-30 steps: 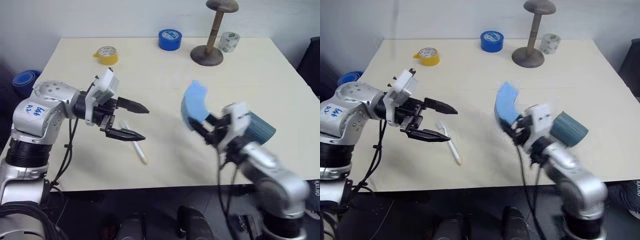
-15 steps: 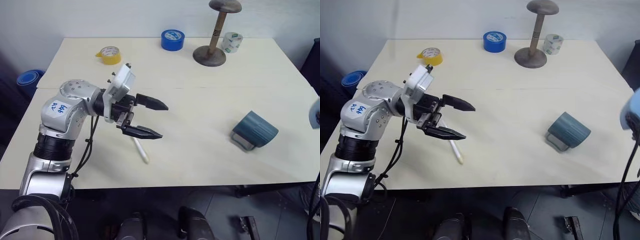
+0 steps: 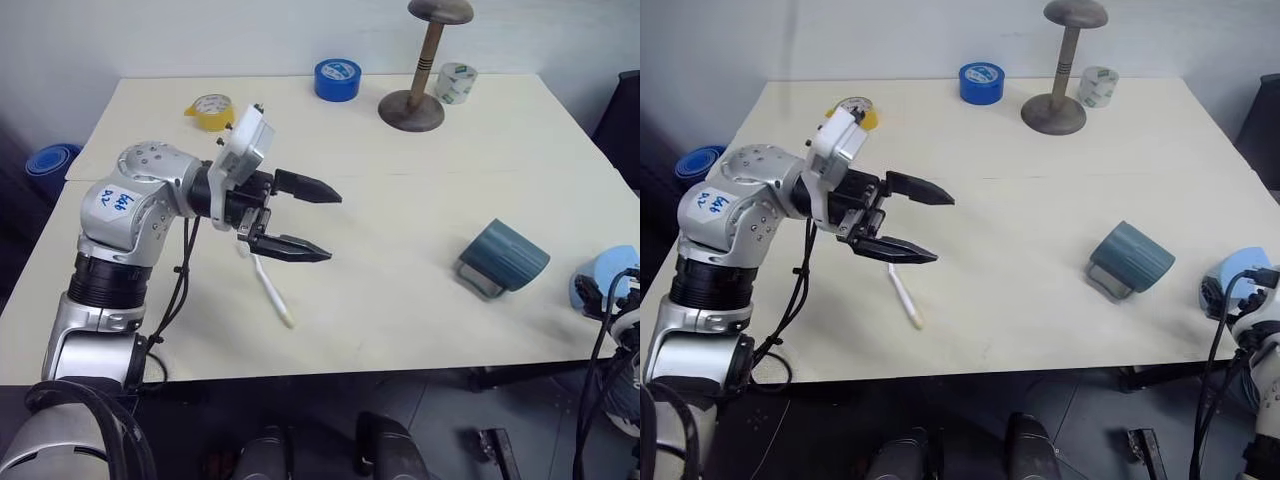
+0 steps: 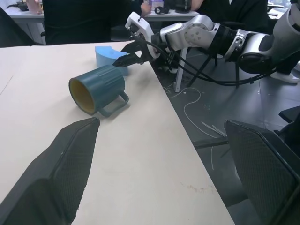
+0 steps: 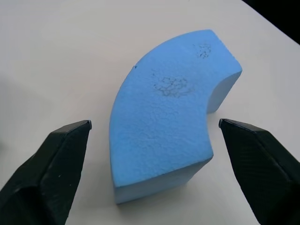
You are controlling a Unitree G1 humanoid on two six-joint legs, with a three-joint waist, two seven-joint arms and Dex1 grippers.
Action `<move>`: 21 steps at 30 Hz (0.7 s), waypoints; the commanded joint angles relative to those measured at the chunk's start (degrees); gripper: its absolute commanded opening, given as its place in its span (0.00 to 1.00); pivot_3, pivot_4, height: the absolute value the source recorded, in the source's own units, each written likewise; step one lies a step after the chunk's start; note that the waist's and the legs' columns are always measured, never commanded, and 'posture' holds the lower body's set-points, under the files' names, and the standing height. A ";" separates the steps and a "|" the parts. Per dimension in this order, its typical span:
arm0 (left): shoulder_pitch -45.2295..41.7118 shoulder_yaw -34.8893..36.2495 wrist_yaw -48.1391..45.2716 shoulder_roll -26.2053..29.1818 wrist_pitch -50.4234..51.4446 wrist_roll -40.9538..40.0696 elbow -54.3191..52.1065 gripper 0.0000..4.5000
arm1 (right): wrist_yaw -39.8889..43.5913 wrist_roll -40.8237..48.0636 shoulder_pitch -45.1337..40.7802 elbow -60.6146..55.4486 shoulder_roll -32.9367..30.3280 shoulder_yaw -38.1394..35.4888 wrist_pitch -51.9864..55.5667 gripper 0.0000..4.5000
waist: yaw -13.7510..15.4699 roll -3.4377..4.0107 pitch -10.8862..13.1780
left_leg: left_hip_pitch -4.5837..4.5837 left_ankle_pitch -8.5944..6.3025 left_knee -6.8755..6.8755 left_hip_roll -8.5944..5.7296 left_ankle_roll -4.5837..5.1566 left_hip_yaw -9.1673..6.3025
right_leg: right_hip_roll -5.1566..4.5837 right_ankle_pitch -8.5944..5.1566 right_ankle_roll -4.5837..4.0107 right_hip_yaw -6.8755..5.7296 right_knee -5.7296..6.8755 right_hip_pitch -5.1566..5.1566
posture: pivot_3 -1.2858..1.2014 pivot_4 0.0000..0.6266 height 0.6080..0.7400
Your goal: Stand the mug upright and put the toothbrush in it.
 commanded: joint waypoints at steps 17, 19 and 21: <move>3.62 0.80 0.90 1.74 -2.88 2.42 -1.32 1.00 | 7.05 18.80 -1.69 -39.62 -16.22 7.71 33.85 0.65 | 1.75 0.10 0.04 | -0.17 0.00 0.04 -0.07 0.01 -0.14 | -0.01 0.00 0.00 -0.02 -0.16 0.00 | 0.52 0.24 1.00; 3.68 0.96 1.08 1.85 -2.64 2.38 -1.43 1.00 | 7.36 20.05 -1.21 -40.95 -16.16 8.16 35.56 0.65 | 1.66 0.10 0.04 | -0.19 0.00 0.04 -0.07 0.02 -0.16 | 0.00 0.00 0.00 -0.04 -0.18 0.00 | 0.52 0.24 1.00; 3.68 1.07 1.31 1.87 -2.29 2.22 -1.77 1.00 | 8.22 20.94 -0.09 -41.24 -16.39 8.60 36.83 0.65 | 1.56 0.09 0.04 | -0.18 0.00 0.04 -0.06 0.02 -0.16 | 0.00 0.00 0.00 -0.04 -0.17 0.00 | 0.52 0.24 1.00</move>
